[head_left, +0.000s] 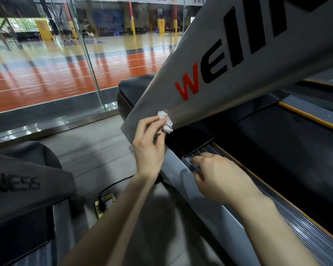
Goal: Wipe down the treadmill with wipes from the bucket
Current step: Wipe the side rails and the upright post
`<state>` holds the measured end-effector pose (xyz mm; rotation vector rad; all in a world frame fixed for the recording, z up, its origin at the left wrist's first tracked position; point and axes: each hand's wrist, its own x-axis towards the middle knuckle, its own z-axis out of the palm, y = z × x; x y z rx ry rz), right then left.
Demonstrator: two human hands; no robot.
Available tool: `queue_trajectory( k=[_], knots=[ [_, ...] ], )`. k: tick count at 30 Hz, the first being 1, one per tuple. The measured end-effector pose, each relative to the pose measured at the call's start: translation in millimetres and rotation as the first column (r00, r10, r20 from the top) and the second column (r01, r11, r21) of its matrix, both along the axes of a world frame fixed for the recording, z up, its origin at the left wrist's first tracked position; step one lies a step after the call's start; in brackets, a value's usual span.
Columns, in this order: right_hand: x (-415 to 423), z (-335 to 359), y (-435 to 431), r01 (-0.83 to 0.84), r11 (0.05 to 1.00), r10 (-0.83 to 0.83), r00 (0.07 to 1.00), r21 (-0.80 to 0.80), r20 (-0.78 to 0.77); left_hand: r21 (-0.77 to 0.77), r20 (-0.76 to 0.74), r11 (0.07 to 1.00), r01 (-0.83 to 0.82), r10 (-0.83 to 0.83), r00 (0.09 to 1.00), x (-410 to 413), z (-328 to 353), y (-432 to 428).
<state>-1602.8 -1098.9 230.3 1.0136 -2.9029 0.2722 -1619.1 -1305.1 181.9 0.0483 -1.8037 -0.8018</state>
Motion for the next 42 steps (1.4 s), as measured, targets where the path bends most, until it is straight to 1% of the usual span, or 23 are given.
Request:
queue_trajectory(
  k=[3,4,6,9,10,11,14,16,18,21,23,25,28,29,31,33,34,35,36,39,40,41,42],
  knots=[
    [0,-15,-1,-0.003,0.998,0.0,0.998,0.067,0.056,0.161,0.133,0.983,-0.084,0.063,0.989,-11,-17,-22],
    [1,-19,-1,-0.007,0.996,0.002,0.998,0.092,0.062,0.187,0.163,0.977,-0.1,0.07,0.984,-12,-19,-23],
    [1,-24,-3,-0.015,0.992,0.007,0.998,0.124,0.057,0.179,0.148,0.98,-0.083,0.057,0.987,-10,-15,-14],
    [1,-27,-8,-0.022,0.992,0.016,0.999,0.125,0.049,0.074,0.017,0.997,-0.025,0.023,1.0,-4,-2,1],
    [1,-26,-9,-0.025,0.992,0.02,0.999,0.122,0.046,0.044,0.002,0.999,-0.021,0.021,1.0,-4,-1,1],
    [1,-26,-12,-0.031,0.992,0.027,0.999,0.121,0.038,0.038,0.013,0.999,-0.028,0.027,1.0,-5,-5,-3],
    [6,-28,-21,-0.056,0.993,0.055,0.998,0.1,0.011,0.156,0.161,0.983,-0.101,0.076,0.984,-10,-21,-21],
    [11,-32,-28,-0.089,0.993,0.087,0.996,0.075,0.026,0.193,0.211,0.971,-0.142,0.101,0.972,-10,-28,-20],
    [14,-39,-31,-0.125,0.988,0.122,0.992,0.087,0.032,0.172,0.14,0.976,-0.131,0.107,0.984,-10,-21,-10],
    [14,-47,-29,-0.139,0.983,0.14,0.99,0.119,0.0,0.045,-0.04,0.998,-0.051,0.053,0.998,-6,-5,-1],
    [14,-50,-26,-0.132,0.984,0.133,0.991,0.12,0.001,-0.031,-0.062,0.999,-0.043,0.041,0.997,-9,-5,-5],
    [16,-51,-24,-0.139,0.982,0.137,0.99,0.129,0.027,-0.008,0.012,0.998,-0.068,0.068,0.998,-15,-18,-19],
    [18,-47,-21,-0.134,0.981,0.129,0.991,0.139,0.048,0.141,0.186,0.981,-0.133,0.105,0.977,-18,-32,-34],
    [18,-45,-21,-0.128,0.982,0.121,0.991,0.137,0.058,0.165,0.187,0.977,-0.138,0.106,0.977,-18,-30,-33],
    [18,-42,-21,-0.122,0.983,0.113,0.991,0.136,0.073,0.141,0.068,0.985,-0.097,0.088,0.994,-14,-18,-17],
    [19,-41,-22,-0.123,0.984,0.113,0.99,0.129,0.082,0.047,-0.065,0.998,-0.042,0.045,0.997,-7,-3,2],
    [19,-41,-22,-0.122,0.985,0.112,0.99,0.125,0.084,0.004,-0.093,0.999,-0.032,0.032,0.995,-6,-2,6],
    [20,-41,-23,-0.12,0.985,0.11,0.991,0.125,0.08,-0.012,-0.086,0.999,-0.034,0.033,0.996,-8,-5,3],
    [21,-41,-23,-0.121,0.984,0.113,0.991,0.128,0.069,0.018,-0.043,0.998,-0.052,0.053,0.998,-13,-13,-6],
    [21,-42,-27,-0.139,0.981,0.133,0.99,0.136,0.051,0.249,0.194,0.958,-0.145,0.097,0.976,-23,-38,-35],
    [20,-42,-30,-0.146,0.98,0.141,0.989,0.132,0.049,0.292,0.234,0.941,-0.171,0.103,0.967,-25,-42,-35],
    [19,-42,-33,-0.15,0.98,0.145,0.988,0.134,0.048,0.305,0.23,0.935,-0.184,0.115,0.966,-26,-41,-31],
    [16,-41,-35,-0.148,0.98,0.143,0.989,0.135,0.044,0.294,0.184,0.938,-0.181,0.13,0.974,-27,-35,-24]
  ],
)
